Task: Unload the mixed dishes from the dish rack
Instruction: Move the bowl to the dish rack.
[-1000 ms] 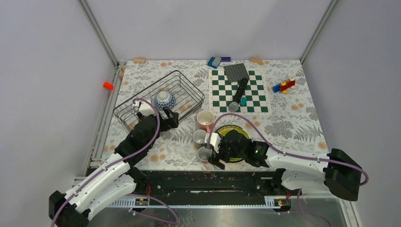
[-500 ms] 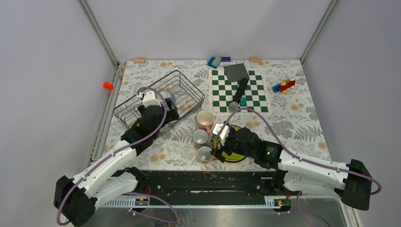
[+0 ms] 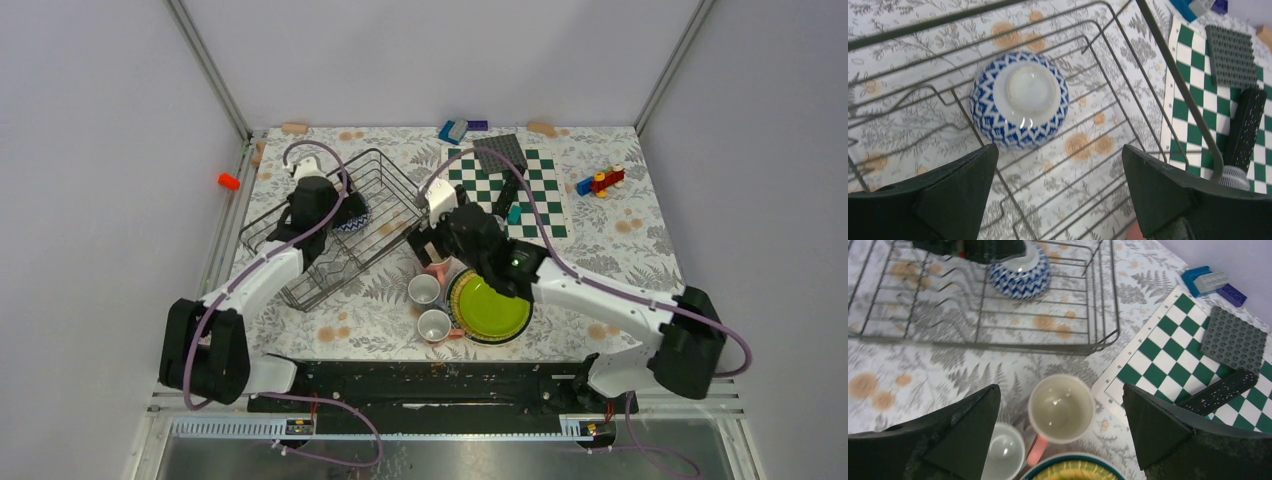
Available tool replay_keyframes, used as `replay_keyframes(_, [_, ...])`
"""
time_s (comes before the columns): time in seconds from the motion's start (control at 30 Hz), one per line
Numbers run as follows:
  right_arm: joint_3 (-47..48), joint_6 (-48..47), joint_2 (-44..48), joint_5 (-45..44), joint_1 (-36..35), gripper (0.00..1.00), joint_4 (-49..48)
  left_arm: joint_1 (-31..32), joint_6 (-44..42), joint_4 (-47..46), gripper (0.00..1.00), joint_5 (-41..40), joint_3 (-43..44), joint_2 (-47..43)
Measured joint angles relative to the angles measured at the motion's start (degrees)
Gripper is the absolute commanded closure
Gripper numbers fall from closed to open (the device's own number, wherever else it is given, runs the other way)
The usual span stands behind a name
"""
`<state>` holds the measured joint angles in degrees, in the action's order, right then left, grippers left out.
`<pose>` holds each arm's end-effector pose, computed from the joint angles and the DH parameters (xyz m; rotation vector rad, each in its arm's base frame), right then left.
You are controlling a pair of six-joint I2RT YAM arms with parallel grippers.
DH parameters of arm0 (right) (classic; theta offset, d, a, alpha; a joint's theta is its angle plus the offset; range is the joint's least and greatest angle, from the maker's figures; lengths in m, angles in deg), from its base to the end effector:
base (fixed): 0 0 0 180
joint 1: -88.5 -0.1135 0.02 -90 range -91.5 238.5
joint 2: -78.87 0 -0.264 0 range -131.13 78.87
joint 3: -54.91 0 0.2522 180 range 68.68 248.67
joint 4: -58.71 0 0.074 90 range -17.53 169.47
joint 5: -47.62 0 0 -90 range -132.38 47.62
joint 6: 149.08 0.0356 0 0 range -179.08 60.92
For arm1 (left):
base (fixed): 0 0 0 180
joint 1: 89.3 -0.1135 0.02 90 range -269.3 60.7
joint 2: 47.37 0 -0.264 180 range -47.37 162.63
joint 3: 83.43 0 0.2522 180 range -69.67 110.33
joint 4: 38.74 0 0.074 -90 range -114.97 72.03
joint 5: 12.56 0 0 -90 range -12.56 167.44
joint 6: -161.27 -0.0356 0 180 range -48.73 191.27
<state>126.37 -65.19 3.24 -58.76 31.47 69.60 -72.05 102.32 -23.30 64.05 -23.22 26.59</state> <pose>0.1774 0.2550 0.3228 -0.7848 1.6621 0.3646 0.2764 -0.0772 0.2543 -0.3906 2.0396 -0.2755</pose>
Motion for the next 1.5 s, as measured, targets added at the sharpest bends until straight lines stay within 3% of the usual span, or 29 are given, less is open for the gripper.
replay_keyframes(0.4, [21.73,2.12,-22.58,-1.11,10.01,0.04,2.73,-8.04,0.26,-6.45,0.01,13.64,7.34,13.90])
replay_keyframes(0.77, [28.68,6.08,-34.88,6.62,16.50,0.21,4.37,-8.26,-2.36,-7.32,0.01,21.77,12.09,21.46])
replay_keyframes(1.23, [28.57,9.14,-36.83,10.10,17.55,0.21,3.67,-7.91,-2.12,-13.46,0.01,34.91,13.55,25.66])
replay_keyframes(1.5, [25.59,9.81,-35.06,10.08,17.55,0.19,2.29,-3.85,-2.16,-13.79,0.01,39.28,11.39,23.65])
